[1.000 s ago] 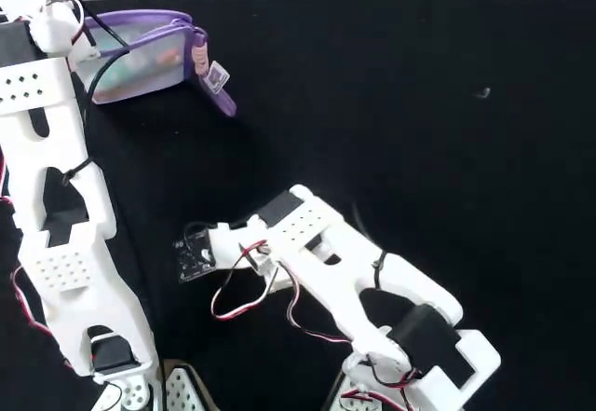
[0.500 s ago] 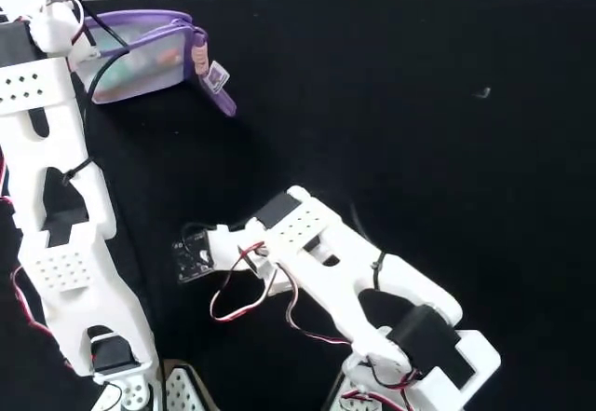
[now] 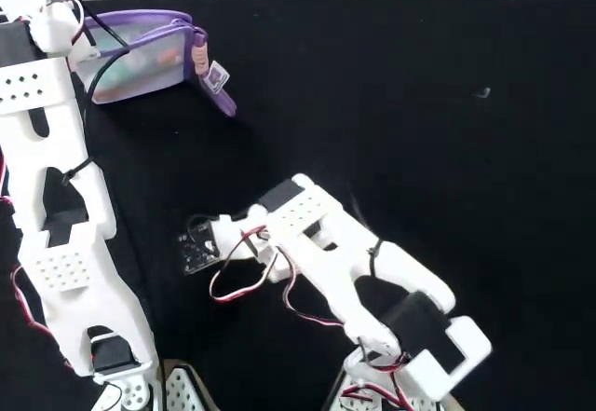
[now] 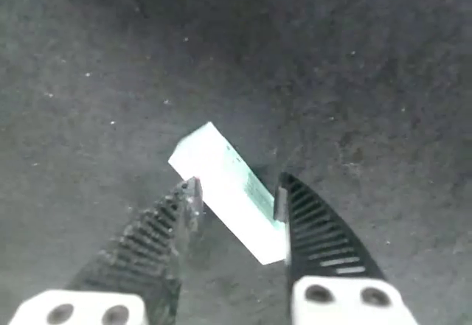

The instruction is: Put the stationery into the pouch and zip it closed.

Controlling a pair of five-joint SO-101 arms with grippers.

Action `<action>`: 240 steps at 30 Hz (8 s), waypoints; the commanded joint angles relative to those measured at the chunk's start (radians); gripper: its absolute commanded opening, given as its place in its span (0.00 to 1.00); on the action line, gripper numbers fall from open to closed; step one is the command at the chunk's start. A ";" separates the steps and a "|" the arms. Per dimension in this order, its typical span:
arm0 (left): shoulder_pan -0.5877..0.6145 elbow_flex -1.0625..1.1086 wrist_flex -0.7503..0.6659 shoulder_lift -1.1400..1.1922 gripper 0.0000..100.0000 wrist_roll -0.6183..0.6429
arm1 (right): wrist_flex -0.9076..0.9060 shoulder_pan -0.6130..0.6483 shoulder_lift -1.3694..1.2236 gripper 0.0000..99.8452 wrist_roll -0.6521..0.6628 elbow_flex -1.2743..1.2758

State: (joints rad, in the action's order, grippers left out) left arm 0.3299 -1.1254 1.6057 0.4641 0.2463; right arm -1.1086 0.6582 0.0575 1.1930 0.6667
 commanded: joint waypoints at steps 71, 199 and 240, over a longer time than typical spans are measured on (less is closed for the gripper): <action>-0.483 0.041 0.153 -0.161 0.03 -0.011 | 1.373 -0.359 1.257 0.01 -1.102 0.573; -0.501 -0.400 0.009 -0.091 0.17 -0.035 | 0.554 -0.674 -0.018 0.01 -1.010 -0.648; -0.503 -0.409 0.115 0.126 0.17 -0.038 | 0.074 -1.007 0.038 0.01 -0.736 -1.303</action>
State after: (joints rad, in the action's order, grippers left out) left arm -0.1703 -1.4876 1.7162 0.6038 0.2171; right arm -1.0579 -0.3099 0.0345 0.4089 -0.5347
